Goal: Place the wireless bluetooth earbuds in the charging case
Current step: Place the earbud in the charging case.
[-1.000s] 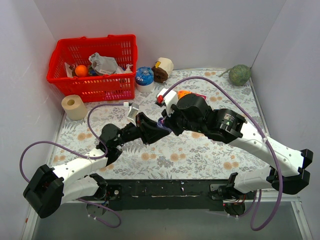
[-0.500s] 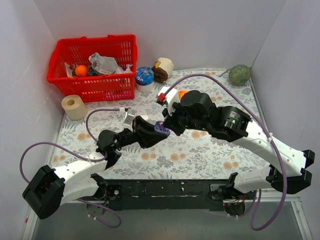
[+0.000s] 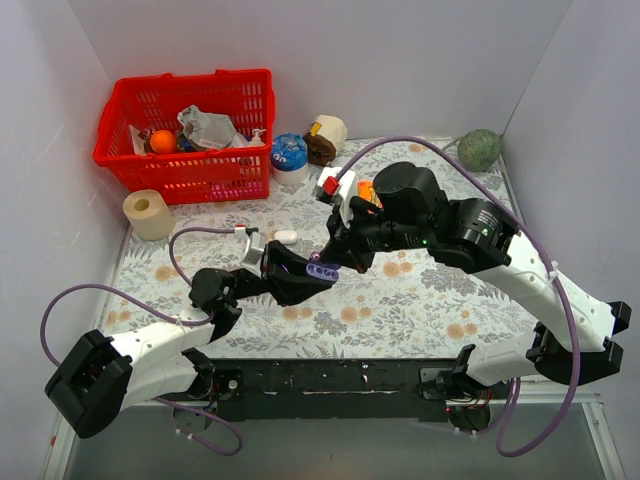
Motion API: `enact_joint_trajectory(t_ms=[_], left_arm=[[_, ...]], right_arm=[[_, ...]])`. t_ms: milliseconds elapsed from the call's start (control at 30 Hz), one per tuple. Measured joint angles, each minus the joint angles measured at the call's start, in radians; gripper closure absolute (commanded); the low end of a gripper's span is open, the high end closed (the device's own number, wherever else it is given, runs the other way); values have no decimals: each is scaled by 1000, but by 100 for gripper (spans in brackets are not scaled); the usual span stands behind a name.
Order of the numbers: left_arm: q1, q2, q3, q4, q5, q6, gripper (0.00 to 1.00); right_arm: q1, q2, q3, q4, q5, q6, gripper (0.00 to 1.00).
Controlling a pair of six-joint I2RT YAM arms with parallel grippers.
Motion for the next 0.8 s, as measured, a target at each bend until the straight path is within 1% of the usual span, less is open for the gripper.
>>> enact_joint_trajectory(t_ms=[133, 400, 800], left_arm=[[0, 3, -3, 8, 38, 38, 100], [0, 4, -5, 19, 99, 86, 100], [0, -18, -4, 10, 122, 104, 100]], right_arm=[[-5, 15, -1, -19, -70, 4, 99], [-5, 26, -3, -31, -145, 14, 99], [-5, 38, -42, -70, -105, 17, 99]])
